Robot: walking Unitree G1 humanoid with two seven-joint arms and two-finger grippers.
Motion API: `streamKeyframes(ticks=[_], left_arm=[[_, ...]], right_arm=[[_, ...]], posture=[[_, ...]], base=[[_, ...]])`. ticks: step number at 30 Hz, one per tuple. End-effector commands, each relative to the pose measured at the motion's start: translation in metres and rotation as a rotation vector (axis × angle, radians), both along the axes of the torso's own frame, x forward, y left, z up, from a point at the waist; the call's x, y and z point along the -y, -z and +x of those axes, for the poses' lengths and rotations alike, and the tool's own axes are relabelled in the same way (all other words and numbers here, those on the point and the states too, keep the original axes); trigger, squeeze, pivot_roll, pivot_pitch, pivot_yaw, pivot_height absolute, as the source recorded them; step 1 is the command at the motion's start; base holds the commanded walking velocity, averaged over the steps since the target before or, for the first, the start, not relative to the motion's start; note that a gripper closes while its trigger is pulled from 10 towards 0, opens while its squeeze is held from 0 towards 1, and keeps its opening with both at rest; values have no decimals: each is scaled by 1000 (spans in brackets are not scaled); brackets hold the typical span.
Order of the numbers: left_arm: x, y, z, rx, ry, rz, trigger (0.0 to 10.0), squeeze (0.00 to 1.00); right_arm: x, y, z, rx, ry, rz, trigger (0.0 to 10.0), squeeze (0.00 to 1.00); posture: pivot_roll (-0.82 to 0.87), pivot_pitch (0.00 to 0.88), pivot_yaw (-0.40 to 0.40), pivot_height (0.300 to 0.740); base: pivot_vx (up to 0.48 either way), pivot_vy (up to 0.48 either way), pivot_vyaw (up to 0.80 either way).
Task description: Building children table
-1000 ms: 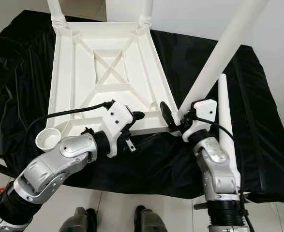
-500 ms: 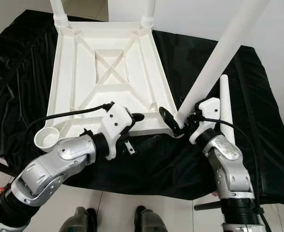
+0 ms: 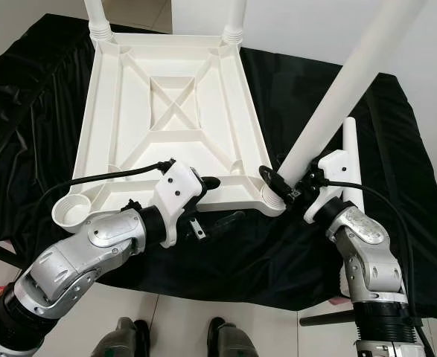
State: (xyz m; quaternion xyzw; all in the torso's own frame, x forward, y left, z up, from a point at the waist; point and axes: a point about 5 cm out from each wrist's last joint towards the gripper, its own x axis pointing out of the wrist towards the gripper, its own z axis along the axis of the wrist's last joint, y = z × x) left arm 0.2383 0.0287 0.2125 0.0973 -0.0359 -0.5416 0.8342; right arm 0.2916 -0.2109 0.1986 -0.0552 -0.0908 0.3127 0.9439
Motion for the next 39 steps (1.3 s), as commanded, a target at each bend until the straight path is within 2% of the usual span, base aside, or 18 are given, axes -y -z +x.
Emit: streamKeyframes(ticks=[1,4,5,14,22,24,27,30,32,34,35,37,39], left_arm=[[4,2,-11,-19,127,17,10000,0],[4,2,-11,-19,126,16,10000,0],[4,2,-11,-20,125,16,10000,0],[4,2,-11,-22,121,14,10000,0],[4,3,-11,-23,116,11,10000,0],[4,4,-11,-25,114,11,10000,0],[4,4,-11,-25,114,11,10000,0],[4,4,-10,-23,114,13,10000,0],[4,4,-10,-23,114,13,10000,0],[3,4,-10,-21,114,14,10000,0],[3,4,-10,-21,114,14,10000,0],[2,4,-9,-20,113,13,10000,0],[2,4,-9,-20,111,14,10000,0]], right_arm=[[3,6,-1,-42,-12,6,0,0],[4,5,0,-39,-2,5,0,0],[3,4,1,-40,25,5,10000,0],[-9,3,4,-39,100,63,10000,0],[-18,9,5,-47,260,100,10000,0],[-24,11,4,-51,343,131,10000,0],[-27,11,3,-49,363,139,10000,0],[-39,10,-1,-17,398,136,10000,0],[-39,10,-1,-17,398,136,10000,0],[-46,12,-3,-16,489,153,10000,0],[-46,12,-3,-16,489,153,10000,0],[-50,15,-4,-35,596,176,10000,0],[-52,16,-4,-42,640,184,10000,0]], posture=[[75,194,-53,740],[74,192,-54,740],[76,190,-57,740],[77,184,-61,740],[74,174,-66,740],[74,174,-66,740],[74,174,-66,740],[65,165,-70,740],[65,165,-70,740],[67,162,-71,740],[67,162,-71,740],[68,160,-75,740],[70,160,-77,740]], base=[[0,0,0],[0,0,0],[0,0,0],[0,0,0],[0,0,0],[0,0,0],[0,0,0],[0,0,0],[0,0,0],[0,0,0],[0,0,0],[0,0,0],[0,0,0]])
